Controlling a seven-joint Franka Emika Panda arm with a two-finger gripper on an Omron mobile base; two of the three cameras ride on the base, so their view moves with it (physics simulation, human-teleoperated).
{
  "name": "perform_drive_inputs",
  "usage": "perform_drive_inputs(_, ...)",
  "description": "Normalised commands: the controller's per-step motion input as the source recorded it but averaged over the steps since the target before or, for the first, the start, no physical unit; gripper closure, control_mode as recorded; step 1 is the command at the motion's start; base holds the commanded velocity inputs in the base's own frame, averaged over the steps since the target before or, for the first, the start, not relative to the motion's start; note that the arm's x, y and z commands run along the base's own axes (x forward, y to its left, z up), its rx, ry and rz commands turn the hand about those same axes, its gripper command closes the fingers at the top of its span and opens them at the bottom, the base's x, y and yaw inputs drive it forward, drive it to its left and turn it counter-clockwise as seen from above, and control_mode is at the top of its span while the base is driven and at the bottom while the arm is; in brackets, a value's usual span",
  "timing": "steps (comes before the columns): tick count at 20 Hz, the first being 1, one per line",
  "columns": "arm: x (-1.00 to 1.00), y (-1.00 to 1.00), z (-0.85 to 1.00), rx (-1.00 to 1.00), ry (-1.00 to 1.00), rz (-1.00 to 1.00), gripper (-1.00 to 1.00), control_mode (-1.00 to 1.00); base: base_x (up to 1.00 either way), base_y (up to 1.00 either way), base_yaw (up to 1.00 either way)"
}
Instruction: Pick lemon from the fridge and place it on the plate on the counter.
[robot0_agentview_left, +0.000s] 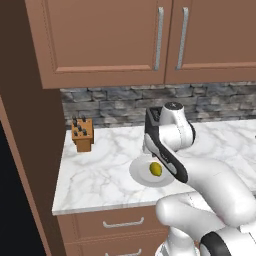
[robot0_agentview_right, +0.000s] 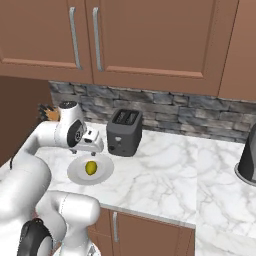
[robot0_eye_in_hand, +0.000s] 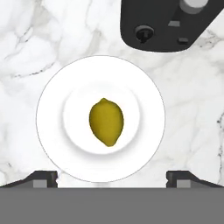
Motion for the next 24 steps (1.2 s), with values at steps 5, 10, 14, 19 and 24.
perform_drive_inputs(5,-0.50,0.27,0.32,0.00,0.03,0.00,-1.00,-1.00,0.00,0.00,0.00)
perform_drive_inputs(10,-0.53,0.13,0.17,0.00,0.00,0.00,-1.00,-1.00,0.00,0.00,0.00)
perform_drive_inputs(14,-0.62,0.13,0.05,0.00,-0.02,0.00,-1.00,-1.00,0.00,0.00,0.00)
perform_drive_inputs(19,-0.64,0.10,0.14,0.00,-0.04,0.00,-1.00,-1.00,0.00,0.00,0.00)
perform_drive_inputs(24,-0.44,0.06,0.15,0.00,0.00,0.00,-1.00,-1.00,0.00,0.00,0.00)
